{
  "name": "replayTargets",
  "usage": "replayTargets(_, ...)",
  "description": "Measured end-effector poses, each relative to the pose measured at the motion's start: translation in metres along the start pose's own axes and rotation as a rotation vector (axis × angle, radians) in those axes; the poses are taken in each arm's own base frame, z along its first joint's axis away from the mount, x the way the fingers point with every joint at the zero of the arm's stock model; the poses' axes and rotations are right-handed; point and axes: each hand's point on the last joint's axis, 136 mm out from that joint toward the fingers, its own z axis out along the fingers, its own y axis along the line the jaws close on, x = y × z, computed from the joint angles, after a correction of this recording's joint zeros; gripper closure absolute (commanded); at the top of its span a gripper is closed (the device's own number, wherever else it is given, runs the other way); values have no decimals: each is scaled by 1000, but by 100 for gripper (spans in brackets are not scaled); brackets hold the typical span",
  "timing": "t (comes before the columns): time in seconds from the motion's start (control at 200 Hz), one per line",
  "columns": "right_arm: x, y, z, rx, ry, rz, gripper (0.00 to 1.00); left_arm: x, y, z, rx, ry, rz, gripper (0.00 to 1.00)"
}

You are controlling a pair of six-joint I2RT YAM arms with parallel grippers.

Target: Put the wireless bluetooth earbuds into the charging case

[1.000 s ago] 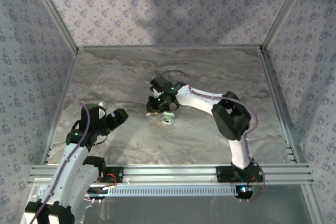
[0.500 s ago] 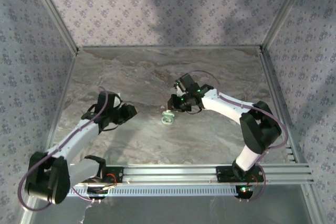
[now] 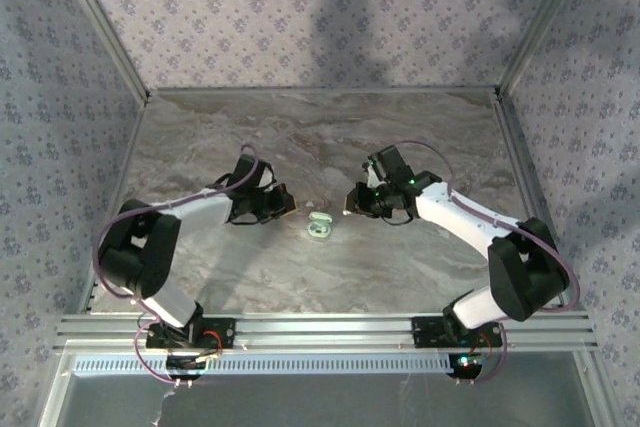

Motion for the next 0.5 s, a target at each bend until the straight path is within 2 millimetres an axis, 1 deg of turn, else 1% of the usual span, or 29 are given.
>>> replayTargets(0.085, 0, -6, -2, 5, -4, 9, 81, 3, -1, 9, 4, 24, 5, 100)
replayTargets(0.235, 0, -13, -4, 8, -5, 24, 81, 8, 3, 17, -3, 48, 1, 100)
replayTargets(0.385, -1, -14, -5, 3, -5, 30, 81, 11, 9, 24, -14, 64, -16, 100)
replayTargets(0.5, -1, -15, -5, 3, -6, 33, 81, 14, 6, 25, -6, 72, -17, 100)
